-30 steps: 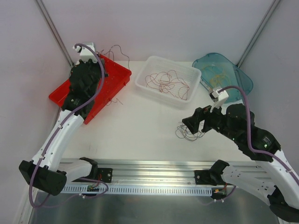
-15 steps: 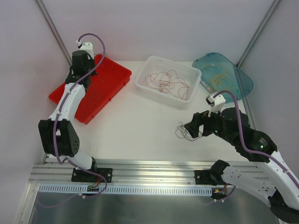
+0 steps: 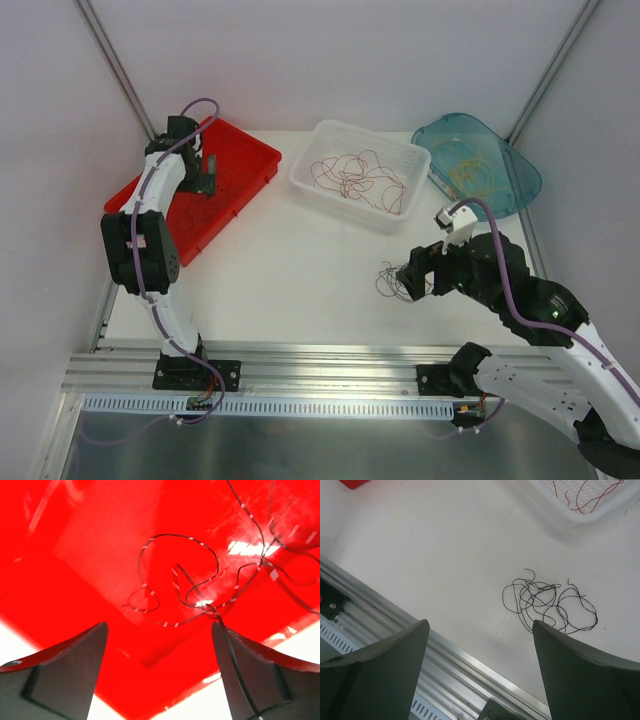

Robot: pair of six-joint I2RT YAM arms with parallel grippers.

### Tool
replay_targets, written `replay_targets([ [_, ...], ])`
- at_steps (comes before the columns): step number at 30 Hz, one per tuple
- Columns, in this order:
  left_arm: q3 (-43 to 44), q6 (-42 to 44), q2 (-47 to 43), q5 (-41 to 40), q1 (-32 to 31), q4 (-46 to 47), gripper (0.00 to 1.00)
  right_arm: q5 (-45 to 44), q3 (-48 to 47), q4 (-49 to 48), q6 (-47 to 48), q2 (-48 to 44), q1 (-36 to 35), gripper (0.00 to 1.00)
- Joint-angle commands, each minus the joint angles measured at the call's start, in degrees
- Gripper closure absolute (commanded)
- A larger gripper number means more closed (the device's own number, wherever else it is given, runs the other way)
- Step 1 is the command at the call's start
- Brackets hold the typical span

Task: Untangle the cables
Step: Place the cable in the bin.

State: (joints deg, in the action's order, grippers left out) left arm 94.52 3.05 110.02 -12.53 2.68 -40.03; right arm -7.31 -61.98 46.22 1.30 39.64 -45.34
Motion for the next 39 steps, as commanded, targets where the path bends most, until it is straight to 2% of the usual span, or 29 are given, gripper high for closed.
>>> replay_targets([
  [1,1.7,-2.9,-9.7,3.4,1.7,-3.6,0.12,-0.9,0.6,-0.1,1.5,-1.1,0.1,0.11],
  [3,1.2,-4.9,-10.7,3.4,2.1,-3.6,0.07,-1.6,0.7,0.2,1.3,-1.7,0.1,0.11],
  [6,1.9,-5.0,-10.5,3.1,4.0,-6.8,0.07,-1.7,0.7,0.9,0.9,-2.5,0.2,0.11],
  [10,7.2,-4.5,-4.6,-3.4,4.6,-16.7,0.06,-1.9,1.4,1.9,0.3,-3.2,0.1,0.11],
  [12,7.1,-4.4,-4.6,-0.5,4.6,-17.4,0.08,-1.1,1.9,1.2,-0.1,-3.3,0.2,0.11],
  [13,5.7,-4.2,-6.4,5.4,4.7,-16.1,0.1,-0.4,2.4,0.5,0.1,-3.3,0.1,0.11],
  [15,3.8,-2.2,-10.3,11.1,4.6,-11.8,0.1,3.0,3.0,-2.5,1.0,-2.8,0.1,0.11],
  [18,1.2,1.5,-11.9,12.5,3.6,-10.5,0.09,9.7,5.0,-9.8,2.5,-0.5,0.2,0.12],
  [20,-0.2,2.7,-12.1,10.4,3.2,-10.9,0.08,14.6,5.5,-14.3,3.5,3.4,0.0,0.13],
  [23,-4.2,2.4,-13.9,14.4,3.1,-10.5,0.08,18.5,5.3,-25.0,7.0,11.1,0.0,0.15],
  [27,-8.0,3.9,-15.9,18.9,2.0,-9.6,0.06,24.2,-2.2,-36.7,11.7,25.1,-0.1,0.22],
  [31,-8.7,6.5,-16.9,23.2,-4.1,-8.9,0.05,28.4,-11.2,-41.7,13.4,37.9,-0.1,0.23],
  [33,-8.9,7.8,-17.1,22.6,-7.4,-9.0,0.04,28.9,-15.5,-43.1,13.3,43.8,-0.1,0.24],
  [34,-9.1,8.2,-17.1,22.6,-10.1,-8.9,0.04,29.3,-16.4,-43.7,13.1,45.3,-0.1,0.24],
  [39,-11.8,8.6,-17.8,24.8,-13.7,-8.9,0.05,29.1,-20.2,-47.4,12.6,53.0,-0.3,0.26],
])
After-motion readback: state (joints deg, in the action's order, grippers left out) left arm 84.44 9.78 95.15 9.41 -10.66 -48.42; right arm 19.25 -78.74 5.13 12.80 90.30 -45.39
